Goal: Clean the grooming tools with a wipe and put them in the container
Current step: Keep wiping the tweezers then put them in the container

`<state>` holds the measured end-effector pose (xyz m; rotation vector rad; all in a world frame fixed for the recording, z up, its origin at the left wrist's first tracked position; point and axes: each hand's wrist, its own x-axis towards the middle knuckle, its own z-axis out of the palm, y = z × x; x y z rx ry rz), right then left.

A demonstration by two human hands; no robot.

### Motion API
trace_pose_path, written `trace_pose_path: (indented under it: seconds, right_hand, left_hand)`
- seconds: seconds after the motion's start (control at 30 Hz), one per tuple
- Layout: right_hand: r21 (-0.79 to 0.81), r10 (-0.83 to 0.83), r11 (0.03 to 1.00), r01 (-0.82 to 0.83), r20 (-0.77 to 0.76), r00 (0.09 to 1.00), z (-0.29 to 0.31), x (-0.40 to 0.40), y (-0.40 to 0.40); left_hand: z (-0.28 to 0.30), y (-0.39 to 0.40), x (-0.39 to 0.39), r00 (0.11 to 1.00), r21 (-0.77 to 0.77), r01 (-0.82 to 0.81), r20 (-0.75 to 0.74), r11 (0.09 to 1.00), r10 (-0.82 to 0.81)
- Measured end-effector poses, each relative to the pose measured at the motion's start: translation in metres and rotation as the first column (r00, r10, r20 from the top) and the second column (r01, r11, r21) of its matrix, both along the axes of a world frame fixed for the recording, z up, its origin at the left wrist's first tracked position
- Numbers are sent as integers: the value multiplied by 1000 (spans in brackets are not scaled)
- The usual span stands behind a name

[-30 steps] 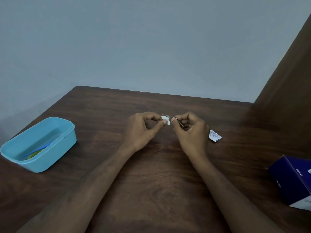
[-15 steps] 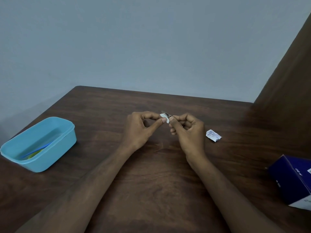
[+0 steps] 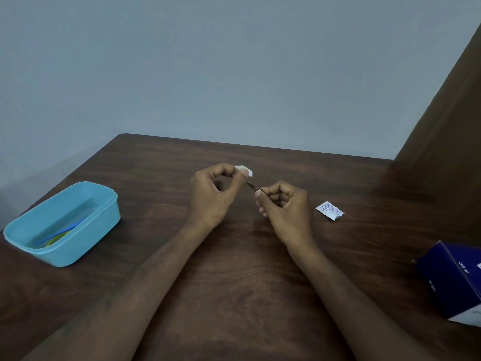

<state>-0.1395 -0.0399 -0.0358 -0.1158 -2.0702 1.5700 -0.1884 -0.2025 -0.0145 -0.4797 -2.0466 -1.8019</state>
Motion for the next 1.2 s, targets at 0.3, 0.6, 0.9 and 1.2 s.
trace_pose_path:
  seconds: [0.3,0.6,0.9,1.2]
  right_hand:
    - [-258,135,952,-162,-120,984,8,-2,7]
    - [-89,134,986,-140,-73,988,3,-4,12]
    - [377,76,926,-32,-101,992,4,3,10]
    - [-211,95,973,-94,-5,995,7,-4,14]
  left_hand:
    - [-2,-3,-1,997,-209,-33,-75,977,18]
    - [-6,-4,-3,994,-244,35,-89,969,-58]
    - [-6,-5,-2,990,-289,59,-105,955,-93]
    - [-9,-5,-5,984,-274,-136,-146,952,99]
